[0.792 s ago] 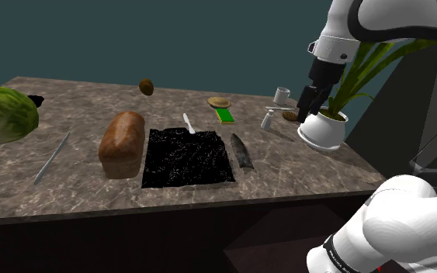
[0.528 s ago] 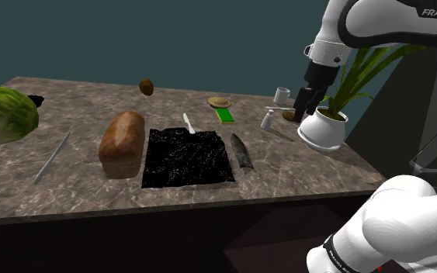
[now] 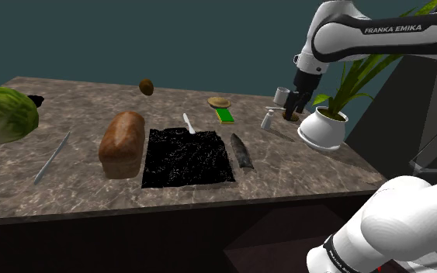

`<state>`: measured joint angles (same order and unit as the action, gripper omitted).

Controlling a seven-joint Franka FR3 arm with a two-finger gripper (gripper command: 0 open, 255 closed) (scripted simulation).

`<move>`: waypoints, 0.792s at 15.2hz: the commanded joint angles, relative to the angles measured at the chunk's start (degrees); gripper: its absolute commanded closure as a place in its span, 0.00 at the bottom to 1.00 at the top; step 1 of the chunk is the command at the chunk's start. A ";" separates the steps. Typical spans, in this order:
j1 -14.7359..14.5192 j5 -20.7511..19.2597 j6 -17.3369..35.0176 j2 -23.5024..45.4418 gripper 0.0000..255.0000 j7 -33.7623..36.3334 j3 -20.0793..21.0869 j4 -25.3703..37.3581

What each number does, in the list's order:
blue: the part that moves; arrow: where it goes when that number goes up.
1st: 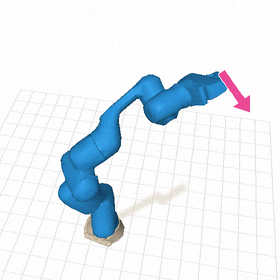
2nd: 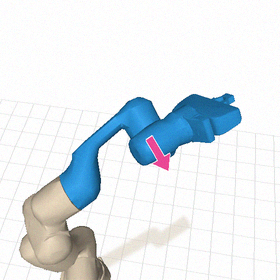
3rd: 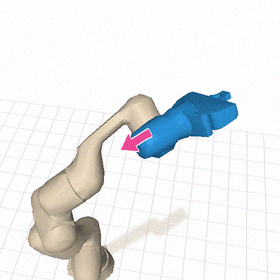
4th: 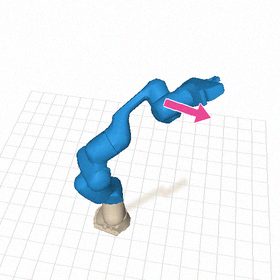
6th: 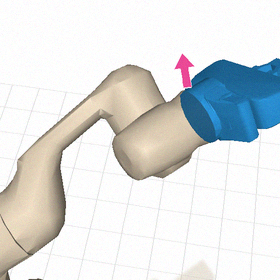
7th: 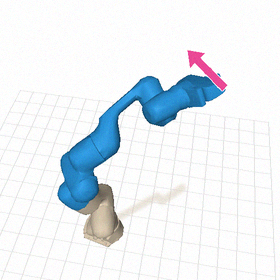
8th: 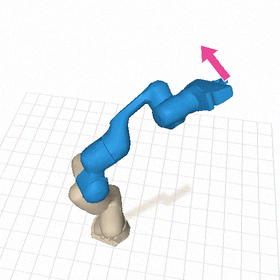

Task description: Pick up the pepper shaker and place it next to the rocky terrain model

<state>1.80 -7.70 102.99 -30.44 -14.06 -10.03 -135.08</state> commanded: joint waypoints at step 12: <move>1.76 1.68 15.62 25.57 0.00 -12.25 -8.72 13.10</move>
<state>3.39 -6.53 117.67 -6.95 -25.23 -18.22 -123.36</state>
